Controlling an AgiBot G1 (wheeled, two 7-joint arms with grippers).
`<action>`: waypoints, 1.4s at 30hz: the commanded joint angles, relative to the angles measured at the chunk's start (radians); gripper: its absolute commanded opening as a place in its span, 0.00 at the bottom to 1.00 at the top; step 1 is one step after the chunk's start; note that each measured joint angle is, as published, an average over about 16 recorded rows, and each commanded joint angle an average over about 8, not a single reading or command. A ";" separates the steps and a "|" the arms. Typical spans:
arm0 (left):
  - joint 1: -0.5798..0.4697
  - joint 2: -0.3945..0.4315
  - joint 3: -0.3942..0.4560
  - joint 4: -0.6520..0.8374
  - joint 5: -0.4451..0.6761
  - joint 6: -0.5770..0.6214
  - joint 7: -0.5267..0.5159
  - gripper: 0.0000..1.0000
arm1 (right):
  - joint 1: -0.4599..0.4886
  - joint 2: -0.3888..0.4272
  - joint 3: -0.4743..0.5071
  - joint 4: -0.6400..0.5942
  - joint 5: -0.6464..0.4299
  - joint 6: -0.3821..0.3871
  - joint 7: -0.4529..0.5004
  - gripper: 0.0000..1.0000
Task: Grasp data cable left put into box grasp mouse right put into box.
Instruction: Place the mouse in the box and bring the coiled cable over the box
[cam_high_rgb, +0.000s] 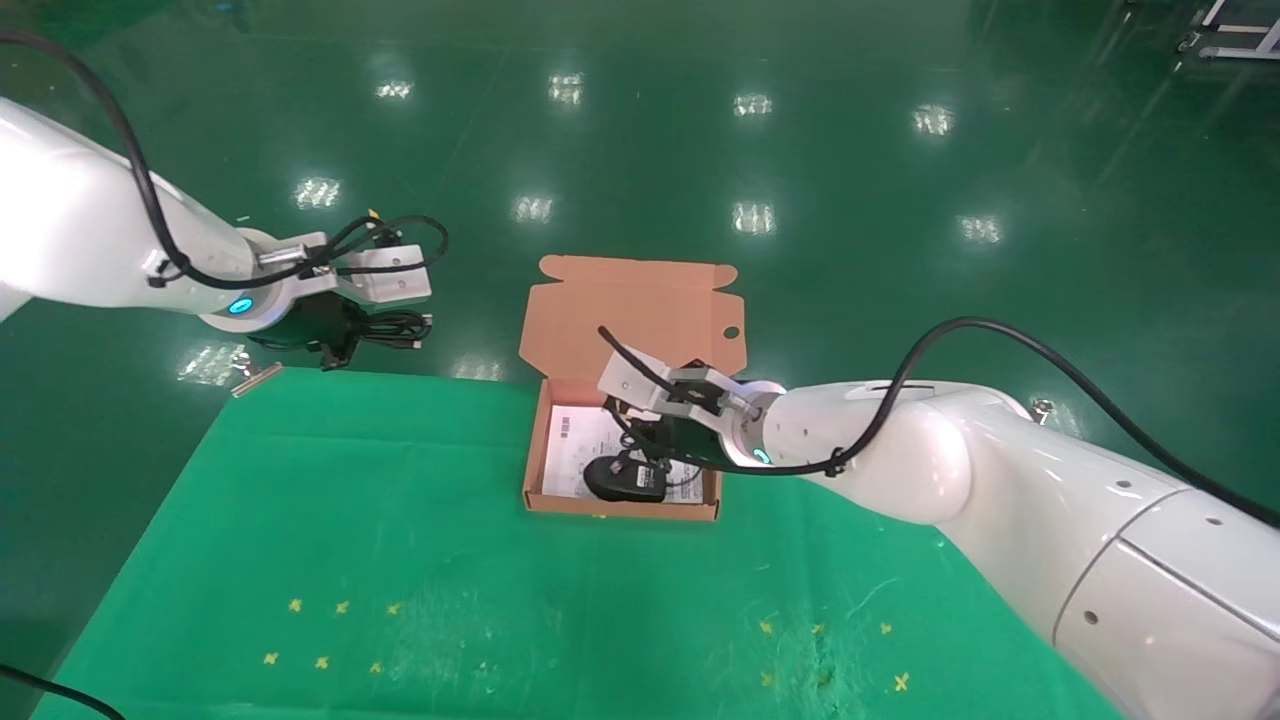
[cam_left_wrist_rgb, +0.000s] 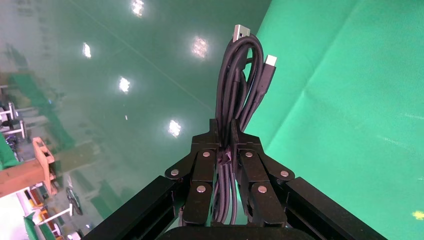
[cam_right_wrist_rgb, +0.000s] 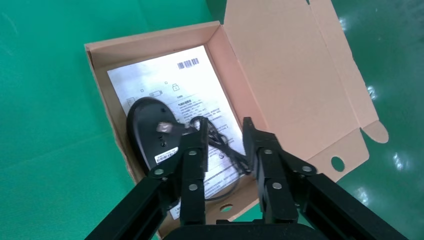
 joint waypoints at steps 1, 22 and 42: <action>0.003 0.001 0.000 -0.005 0.000 -0.003 0.001 0.00 | -0.001 0.008 0.001 0.012 0.002 0.002 -0.001 1.00; 0.191 0.176 -0.048 0.175 -0.245 -0.392 0.292 0.00 | 0.092 0.422 0.007 0.368 -0.137 0.005 0.088 1.00; 0.246 0.182 -0.008 0.117 -0.490 -0.477 0.424 1.00 | 0.091 0.457 0.011 0.476 -0.336 -0.028 0.293 1.00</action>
